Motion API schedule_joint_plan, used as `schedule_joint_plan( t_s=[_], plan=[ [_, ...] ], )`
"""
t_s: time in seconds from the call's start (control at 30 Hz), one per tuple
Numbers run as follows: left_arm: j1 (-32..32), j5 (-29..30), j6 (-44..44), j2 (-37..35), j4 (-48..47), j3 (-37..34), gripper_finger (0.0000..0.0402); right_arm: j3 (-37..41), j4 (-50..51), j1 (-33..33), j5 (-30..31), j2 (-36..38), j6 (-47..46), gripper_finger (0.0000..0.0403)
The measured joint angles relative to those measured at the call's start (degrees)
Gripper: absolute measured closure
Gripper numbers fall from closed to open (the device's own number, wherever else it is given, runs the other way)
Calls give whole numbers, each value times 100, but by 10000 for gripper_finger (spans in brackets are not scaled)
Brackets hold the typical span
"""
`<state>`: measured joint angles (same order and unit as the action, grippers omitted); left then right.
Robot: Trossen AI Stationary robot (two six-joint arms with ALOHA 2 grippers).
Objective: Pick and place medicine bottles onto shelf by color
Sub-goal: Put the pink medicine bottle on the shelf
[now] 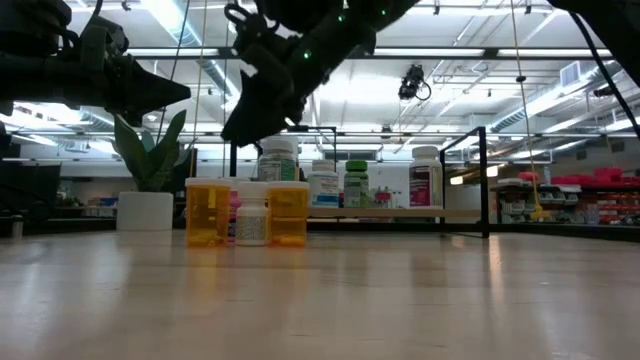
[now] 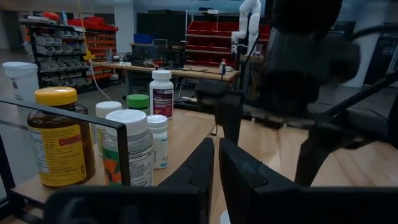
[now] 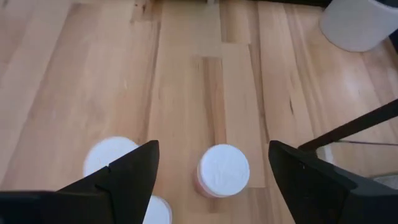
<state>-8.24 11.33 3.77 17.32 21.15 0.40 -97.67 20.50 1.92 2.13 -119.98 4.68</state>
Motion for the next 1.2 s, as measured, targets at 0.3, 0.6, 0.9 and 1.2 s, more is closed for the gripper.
schedule_joint_plan(
  t_s=[0.3, 0.6, 0.9, 1.2],
  plan=[
    [1, 0, 0, 0, 1, -1, 362, 814, -1069, 94, 42, 0, 32, 94],
    [-1, 1, 1, 0, 1, -1, 369, 1163, -1715, 158, -29, 0, 4, 94],
    [1, 1, 0, 0, 1, -2, 365, 1297, -2213, 291, -198, -99, 38, 94],
    [1, 1, 0, -13, 24, 0, 366, 1270, -2488, 296, -211, -461, 119, 94]
  ],
)
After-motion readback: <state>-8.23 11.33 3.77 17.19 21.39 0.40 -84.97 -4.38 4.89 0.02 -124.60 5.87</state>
